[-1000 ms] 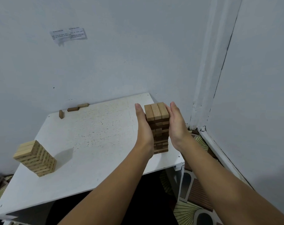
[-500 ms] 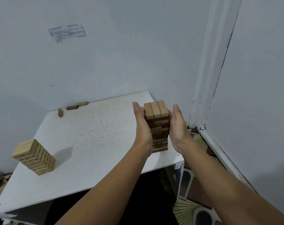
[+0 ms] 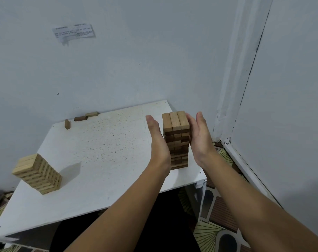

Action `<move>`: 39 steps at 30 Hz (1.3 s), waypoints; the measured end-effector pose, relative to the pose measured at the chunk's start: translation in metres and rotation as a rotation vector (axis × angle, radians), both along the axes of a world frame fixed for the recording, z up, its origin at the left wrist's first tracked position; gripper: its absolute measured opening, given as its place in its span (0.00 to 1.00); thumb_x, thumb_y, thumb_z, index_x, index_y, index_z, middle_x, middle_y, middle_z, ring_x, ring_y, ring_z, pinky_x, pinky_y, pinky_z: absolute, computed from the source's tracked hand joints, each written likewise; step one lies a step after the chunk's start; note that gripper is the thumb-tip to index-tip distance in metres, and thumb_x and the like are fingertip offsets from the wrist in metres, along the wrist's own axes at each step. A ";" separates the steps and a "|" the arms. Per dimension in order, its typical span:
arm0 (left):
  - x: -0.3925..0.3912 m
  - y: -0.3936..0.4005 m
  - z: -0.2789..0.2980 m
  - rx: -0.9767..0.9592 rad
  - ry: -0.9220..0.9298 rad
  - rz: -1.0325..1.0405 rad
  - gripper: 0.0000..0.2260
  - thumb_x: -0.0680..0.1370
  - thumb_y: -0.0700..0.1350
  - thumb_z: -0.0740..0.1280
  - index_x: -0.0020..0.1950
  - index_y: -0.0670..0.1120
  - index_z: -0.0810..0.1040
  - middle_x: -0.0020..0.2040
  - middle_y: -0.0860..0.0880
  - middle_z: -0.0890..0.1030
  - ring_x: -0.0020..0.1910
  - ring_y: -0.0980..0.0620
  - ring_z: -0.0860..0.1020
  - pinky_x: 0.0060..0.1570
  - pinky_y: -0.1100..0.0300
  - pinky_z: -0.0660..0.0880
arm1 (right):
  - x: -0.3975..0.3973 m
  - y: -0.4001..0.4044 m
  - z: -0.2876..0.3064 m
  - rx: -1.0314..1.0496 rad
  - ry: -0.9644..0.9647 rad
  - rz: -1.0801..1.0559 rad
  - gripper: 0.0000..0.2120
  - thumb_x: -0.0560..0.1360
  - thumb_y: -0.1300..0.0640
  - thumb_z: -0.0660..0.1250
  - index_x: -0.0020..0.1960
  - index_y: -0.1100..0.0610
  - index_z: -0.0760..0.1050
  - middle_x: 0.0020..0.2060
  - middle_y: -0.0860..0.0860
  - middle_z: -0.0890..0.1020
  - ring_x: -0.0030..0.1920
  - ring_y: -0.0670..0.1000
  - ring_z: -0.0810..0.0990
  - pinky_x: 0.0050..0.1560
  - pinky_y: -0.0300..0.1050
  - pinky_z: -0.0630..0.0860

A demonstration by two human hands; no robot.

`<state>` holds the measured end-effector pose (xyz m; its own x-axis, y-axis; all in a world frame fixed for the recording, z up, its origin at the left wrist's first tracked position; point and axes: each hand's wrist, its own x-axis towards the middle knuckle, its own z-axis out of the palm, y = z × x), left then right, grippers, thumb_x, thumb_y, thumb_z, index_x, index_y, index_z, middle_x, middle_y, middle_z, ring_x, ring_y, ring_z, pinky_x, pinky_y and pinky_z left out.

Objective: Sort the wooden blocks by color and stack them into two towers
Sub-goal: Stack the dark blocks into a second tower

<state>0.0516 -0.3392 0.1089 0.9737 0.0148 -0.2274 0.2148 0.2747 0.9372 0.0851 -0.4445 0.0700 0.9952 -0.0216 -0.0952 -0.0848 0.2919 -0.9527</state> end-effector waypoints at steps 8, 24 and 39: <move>-0.001 -0.002 0.012 0.037 -0.068 0.002 0.36 0.79 0.74 0.41 0.75 0.59 0.73 0.67 0.58 0.79 0.53 0.65 0.79 0.55 0.64 0.70 | 0.003 0.004 0.020 -0.030 -0.044 0.024 0.24 0.86 0.38 0.42 0.69 0.44 0.71 0.53 0.40 0.84 0.48 0.34 0.84 0.41 0.28 0.77; 0.004 -0.004 0.002 0.062 -0.153 -0.009 0.35 0.80 0.72 0.44 0.57 0.53 0.84 0.54 0.49 0.87 0.53 0.54 0.86 0.47 0.62 0.80 | 0.006 0.008 0.018 -0.008 -0.025 0.016 0.22 0.88 0.43 0.44 0.56 0.44 0.76 0.39 0.40 0.87 0.41 0.39 0.86 0.37 0.32 0.79; 0.000 0.013 0.021 0.215 -0.180 0.037 0.30 0.80 0.71 0.41 0.74 0.63 0.68 0.71 0.66 0.74 0.70 0.66 0.71 0.70 0.62 0.58 | -0.001 0.004 0.035 -0.167 -0.121 -0.070 0.32 0.83 0.31 0.45 0.79 0.46 0.65 0.75 0.46 0.72 0.75 0.46 0.68 0.77 0.52 0.61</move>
<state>0.0513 -0.3261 0.1299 0.9960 0.0800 -0.0389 0.0333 0.0701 0.9970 0.0840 -0.4402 0.1050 0.9947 -0.0964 0.0352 0.0477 0.1305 -0.9903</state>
